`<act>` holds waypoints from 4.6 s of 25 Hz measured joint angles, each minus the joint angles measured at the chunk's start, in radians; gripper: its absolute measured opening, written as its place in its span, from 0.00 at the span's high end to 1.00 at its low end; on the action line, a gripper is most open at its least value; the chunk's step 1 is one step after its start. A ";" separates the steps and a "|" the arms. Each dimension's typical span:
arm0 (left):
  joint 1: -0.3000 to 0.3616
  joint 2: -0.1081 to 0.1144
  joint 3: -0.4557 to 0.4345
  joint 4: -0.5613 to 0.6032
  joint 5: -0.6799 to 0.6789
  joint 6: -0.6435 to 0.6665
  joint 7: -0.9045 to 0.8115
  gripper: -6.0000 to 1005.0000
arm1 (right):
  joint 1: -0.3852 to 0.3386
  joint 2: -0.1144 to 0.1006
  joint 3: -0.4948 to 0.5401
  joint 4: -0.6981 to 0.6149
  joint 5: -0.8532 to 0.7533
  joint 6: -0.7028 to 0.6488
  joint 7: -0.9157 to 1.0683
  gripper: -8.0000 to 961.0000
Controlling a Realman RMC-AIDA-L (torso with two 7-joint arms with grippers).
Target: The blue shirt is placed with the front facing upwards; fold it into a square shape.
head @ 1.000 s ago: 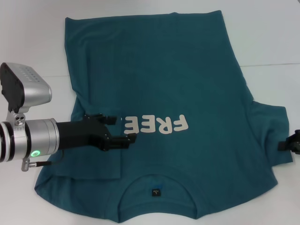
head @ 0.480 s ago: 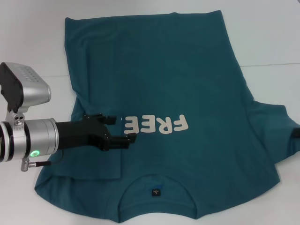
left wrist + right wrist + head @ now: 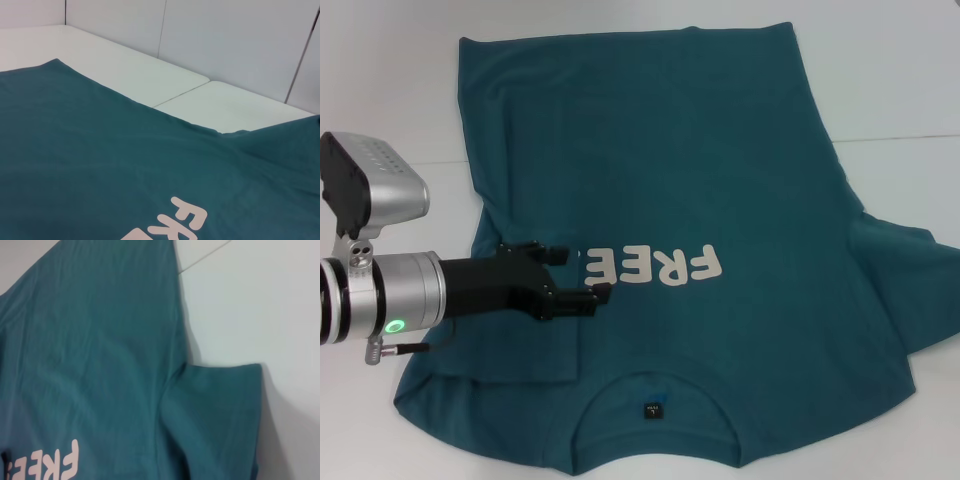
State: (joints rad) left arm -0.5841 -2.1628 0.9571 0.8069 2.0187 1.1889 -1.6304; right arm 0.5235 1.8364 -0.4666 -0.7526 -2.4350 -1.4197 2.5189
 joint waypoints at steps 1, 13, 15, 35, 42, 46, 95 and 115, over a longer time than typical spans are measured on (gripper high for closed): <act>0.000 0.000 0.000 0.000 0.000 0.000 0.000 0.13 | 0.000 -0.003 0.000 0.000 -0.001 -0.002 -0.001 0.97; -0.002 0.001 0.002 0.002 0.000 0.013 0.000 0.13 | 0.003 -0.019 -0.006 -0.049 -0.007 -0.018 0.001 0.97; -0.002 0.001 0.002 0.002 0.000 0.013 0.000 0.13 | 0.006 -0.022 -0.004 -0.054 -0.007 -0.025 0.001 0.97; -0.003 0.001 0.002 0.014 0.000 0.023 0.005 0.13 | 0.079 -0.021 -0.007 -0.132 -0.074 -0.148 0.053 0.96; -0.003 0.002 0.002 0.017 0.000 0.025 0.007 0.13 | 0.181 -0.004 -0.049 -0.144 -0.140 -0.171 0.092 0.95; -0.003 0.003 0.002 0.017 0.000 0.024 0.007 0.13 | 0.253 0.019 -0.096 -0.145 -0.204 -0.163 0.111 0.94; -0.004 0.003 0.002 0.028 0.000 0.025 0.012 0.13 | 0.316 0.186 -0.547 -0.187 -0.467 0.140 -0.248 0.28; 0.002 0.002 0.002 0.029 0.000 0.026 0.008 0.13 | 0.264 0.225 -0.870 -0.143 -0.498 0.335 -0.240 0.29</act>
State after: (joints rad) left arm -0.5818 -2.1613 0.9587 0.8359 2.0187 1.2148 -1.6228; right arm 0.7871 2.0615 -1.3366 -0.8952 -2.9327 -1.0851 2.2785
